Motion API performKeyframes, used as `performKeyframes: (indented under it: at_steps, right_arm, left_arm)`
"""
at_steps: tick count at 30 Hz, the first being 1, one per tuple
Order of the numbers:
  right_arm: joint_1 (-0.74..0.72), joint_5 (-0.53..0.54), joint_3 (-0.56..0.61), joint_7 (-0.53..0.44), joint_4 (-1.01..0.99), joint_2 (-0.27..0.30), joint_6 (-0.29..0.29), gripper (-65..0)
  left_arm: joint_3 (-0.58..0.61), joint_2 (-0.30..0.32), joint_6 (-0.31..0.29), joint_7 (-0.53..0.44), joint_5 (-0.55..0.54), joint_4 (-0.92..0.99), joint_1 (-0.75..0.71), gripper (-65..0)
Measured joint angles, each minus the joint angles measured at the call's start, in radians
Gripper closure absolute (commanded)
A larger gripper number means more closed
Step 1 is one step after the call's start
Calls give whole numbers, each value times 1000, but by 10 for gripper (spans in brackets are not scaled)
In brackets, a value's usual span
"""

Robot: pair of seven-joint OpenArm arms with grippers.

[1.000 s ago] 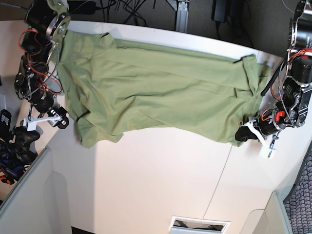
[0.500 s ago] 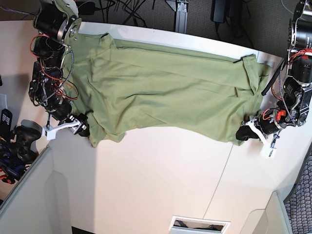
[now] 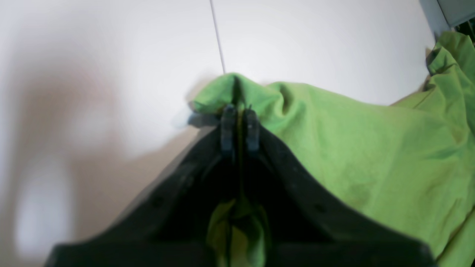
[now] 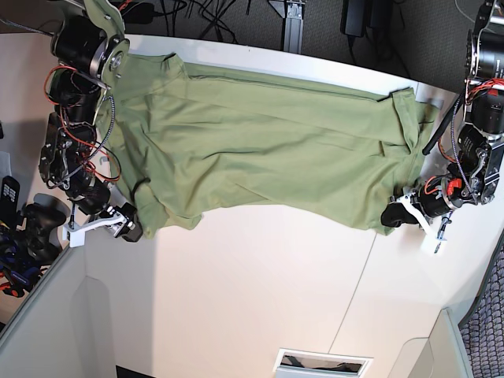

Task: Layout the t-shirt on the table in an organized manner, then fold the t-shirt properly
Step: 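Move the right gripper to the collar corner and grasp it, then lift the held edge with both grippers and fold it over the shirt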

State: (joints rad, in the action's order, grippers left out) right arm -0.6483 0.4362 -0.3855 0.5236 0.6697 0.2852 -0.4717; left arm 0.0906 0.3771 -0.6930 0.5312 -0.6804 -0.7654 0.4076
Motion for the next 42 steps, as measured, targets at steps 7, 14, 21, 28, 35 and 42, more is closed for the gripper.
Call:
performKeyframes:
  at_steps: [7, 14, 21, 28, 35, 42]
  right_arm:
    - [8, -95, 106, -27, 0, -50, 0, -382]
    - [8, -118, 132, -79, 0, -56, 0, -55]
    - [8, -132, 133, -97, 0, -55, 0, 0]
    - [10, -134, 133, -79, 34, -43, 0, 0]
    - [58, 9, 135, 48, 254, 29, -11, 0]
    - [228, 62, 134, 101, 426, 89, -11, 0]
  left_arm:
    - [0, 0, 0, 3, -9, 0, 0, 0]
    - [0, 0, 0, 3, -9, 0, 0, 0]
    - [0, 0, 0, 13, -38, 0, 0, 0]
    - [3, 20, 5, 47, -114, -7, 0, 0]
    - [5, 65, 7, 74, -150, -124, -11, 0]
    - [6, 78, 6, 89, -154, -311, -78, 0]
